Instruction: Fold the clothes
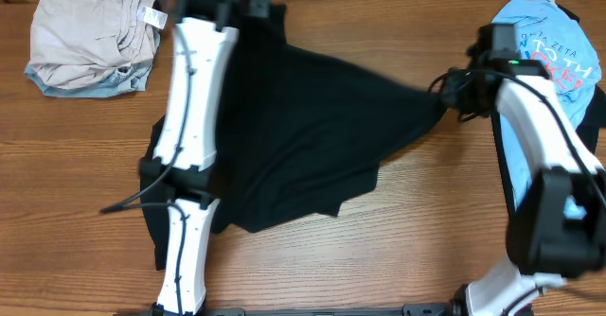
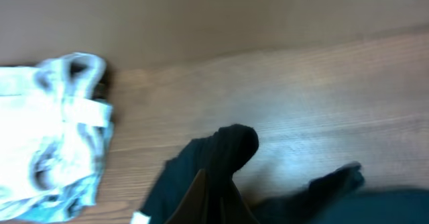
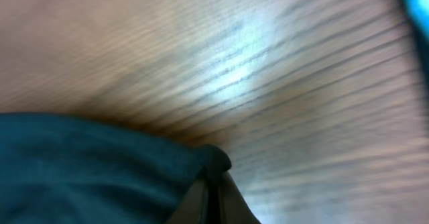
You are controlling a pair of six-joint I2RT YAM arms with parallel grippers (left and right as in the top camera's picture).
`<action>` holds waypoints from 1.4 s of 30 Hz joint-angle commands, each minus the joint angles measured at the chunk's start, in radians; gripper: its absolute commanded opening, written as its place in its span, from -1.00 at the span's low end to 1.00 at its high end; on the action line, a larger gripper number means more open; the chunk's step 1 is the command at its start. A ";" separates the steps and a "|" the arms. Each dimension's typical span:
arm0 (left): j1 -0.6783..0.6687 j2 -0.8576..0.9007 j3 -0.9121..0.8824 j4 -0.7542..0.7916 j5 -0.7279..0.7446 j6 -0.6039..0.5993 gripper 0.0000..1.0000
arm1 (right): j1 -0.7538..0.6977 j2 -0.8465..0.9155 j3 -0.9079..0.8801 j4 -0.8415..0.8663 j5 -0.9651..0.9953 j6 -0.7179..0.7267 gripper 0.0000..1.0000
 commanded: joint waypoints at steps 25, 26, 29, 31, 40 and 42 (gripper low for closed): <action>0.276 -0.798 0.037 -0.079 -0.060 0.021 -0.92 | -0.218 -0.882 0.458 -0.364 0.008 -0.131 -0.93; 0.276 -0.827 0.037 -0.082 -0.080 0.021 -0.92 | -0.218 -0.896 0.492 -0.391 0.014 -0.131 -0.93; 0.276 -0.900 0.036 -0.094 -0.133 0.020 -0.92 | -0.218 -0.921 0.587 -0.466 0.014 -0.131 -0.92; 0.276 -0.942 0.036 -0.100 -0.153 0.020 -0.92 | -0.218 -0.924 0.643 -0.515 0.014 -0.131 -0.93; 0.276 -0.932 -0.019 -0.136 -0.202 0.017 -0.92 | -0.218 -0.914 0.599 -0.541 0.004 -0.130 -0.92; 0.276 -0.904 -0.055 -0.165 -0.255 0.000 -0.92 | -0.218 -0.910 0.553 -0.504 -0.006 -0.130 -0.92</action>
